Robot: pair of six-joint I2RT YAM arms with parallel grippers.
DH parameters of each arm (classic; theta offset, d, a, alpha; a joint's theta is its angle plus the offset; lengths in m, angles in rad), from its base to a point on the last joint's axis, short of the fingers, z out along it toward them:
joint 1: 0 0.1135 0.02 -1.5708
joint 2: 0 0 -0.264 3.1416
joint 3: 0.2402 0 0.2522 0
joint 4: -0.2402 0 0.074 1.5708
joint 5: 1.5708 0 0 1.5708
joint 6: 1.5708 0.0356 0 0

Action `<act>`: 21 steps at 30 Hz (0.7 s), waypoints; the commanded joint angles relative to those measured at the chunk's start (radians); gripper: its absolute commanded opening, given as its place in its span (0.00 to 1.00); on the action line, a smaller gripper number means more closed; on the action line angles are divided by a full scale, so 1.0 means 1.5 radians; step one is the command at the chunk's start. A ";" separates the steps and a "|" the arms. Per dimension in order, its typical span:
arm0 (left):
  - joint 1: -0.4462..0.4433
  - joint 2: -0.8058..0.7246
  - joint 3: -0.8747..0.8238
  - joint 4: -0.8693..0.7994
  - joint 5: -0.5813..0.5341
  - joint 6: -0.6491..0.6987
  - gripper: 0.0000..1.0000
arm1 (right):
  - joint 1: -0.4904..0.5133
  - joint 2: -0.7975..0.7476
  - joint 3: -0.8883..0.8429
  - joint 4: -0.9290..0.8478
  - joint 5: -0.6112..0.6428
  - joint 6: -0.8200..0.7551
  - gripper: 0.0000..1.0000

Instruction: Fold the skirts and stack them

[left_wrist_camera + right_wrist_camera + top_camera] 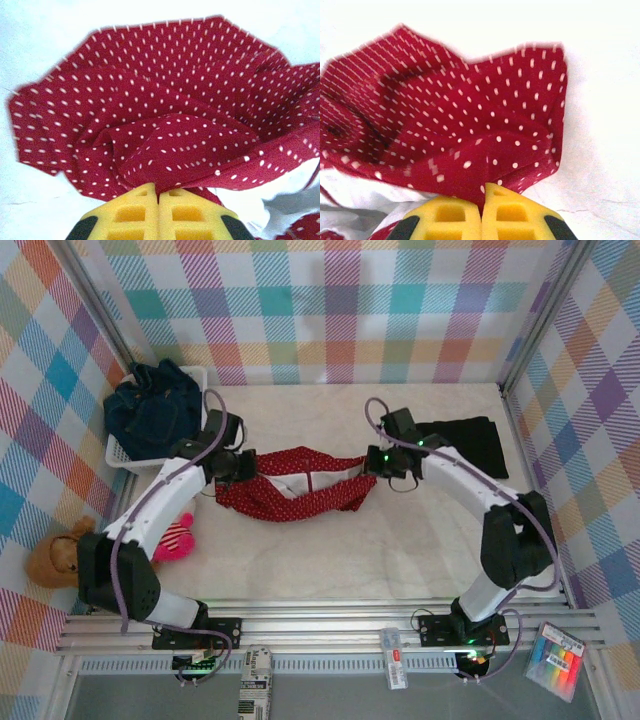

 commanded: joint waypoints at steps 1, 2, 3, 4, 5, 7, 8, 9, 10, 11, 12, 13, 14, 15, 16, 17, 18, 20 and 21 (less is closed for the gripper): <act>0.003 -0.087 0.111 -0.009 -0.061 0.053 0.00 | -0.012 -0.098 0.144 -0.081 0.078 -0.090 0.00; -0.003 -0.094 0.141 -0.012 -0.060 0.065 0.00 | -0.012 -0.108 0.185 -0.099 0.083 -0.104 0.00; -0.013 -0.102 0.173 -0.013 -0.059 0.078 0.00 | -0.013 -0.116 0.221 -0.107 0.085 -0.114 0.00; -0.024 -0.106 0.196 -0.011 -0.053 0.090 0.00 | -0.013 -0.122 0.243 -0.105 0.084 -0.118 0.00; -0.040 -0.109 0.222 -0.005 -0.049 0.105 0.00 | -0.012 -0.124 0.261 -0.098 0.077 -0.128 0.00; -0.058 -0.101 0.268 -0.004 -0.061 0.130 0.00 | -0.013 -0.106 0.324 -0.128 0.093 -0.157 0.00; -0.059 -0.097 0.296 -0.005 -0.079 0.134 0.00 | -0.013 -0.099 0.362 -0.144 0.116 -0.168 0.00; -0.059 -0.097 0.318 -0.001 -0.095 0.138 0.00 | -0.013 -0.105 0.382 -0.129 0.121 -0.171 0.00; -0.059 -0.098 0.336 0.005 -0.098 0.142 0.00 | -0.013 -0.120 0.379 -0.092 0.108 -0.171 0.00; -0.059 -0.098 0.359 0.007 -0.094 0.142 0.00 | -0.013 -0.139 0.371 -0.045 0.087 -0.170 0.00; -0.059 -0.097 0.380 0.006 -0.083 0.141 0.00 | -0.013 -0.149 0.373 -0.021 0.072 -0.165 0.00; -0.059 -0.096 0.395 0.004 -0.072 0.140 0.00 | -0.013 -0.153 0.385 -0.015 0.060 -0.164 0.00; -0.059 -0.098 0.408 0.003 -0.058 0.137 0.00 | -0.013 -0.156 0.395 -0.014 0.035 -0.166 0.00; -0.059 -0.100 0.418 0.002 -0.047 0.134 0.00 | -0.013 -0.165 0.394 -0.008 0.014 -0.165 0.00; -0.059 -0.103 0.428 -0.002 -0.038 0.132 0.00 | -0.013 -0.174 0.385 0.001 -0.006 -0.161 0.00; -0.059 -0.104 0.441 -0.011 -0.028 0.131 0.00 | -0.013 -0.193 0.368 0.015 -0.025 -0.156 0.00; -0.059 -0.107 0.452 -0.022 -0.012 0.130 0.00 | -0.013 -0.212 0.349 0.025 -0.035 -0.148 0.00; -0.059 -0.118 0.467 -0.039 0.027 0.130 0.00 | -0.013 -0.252 0.314 0.039 -0.045 -0.131 0.00; -0.059 -0.126 0.471 -0.043 0.048 0.131 0.00 | -0.014 -0.270 0.297 0.044 -0.047 -0.120 0.00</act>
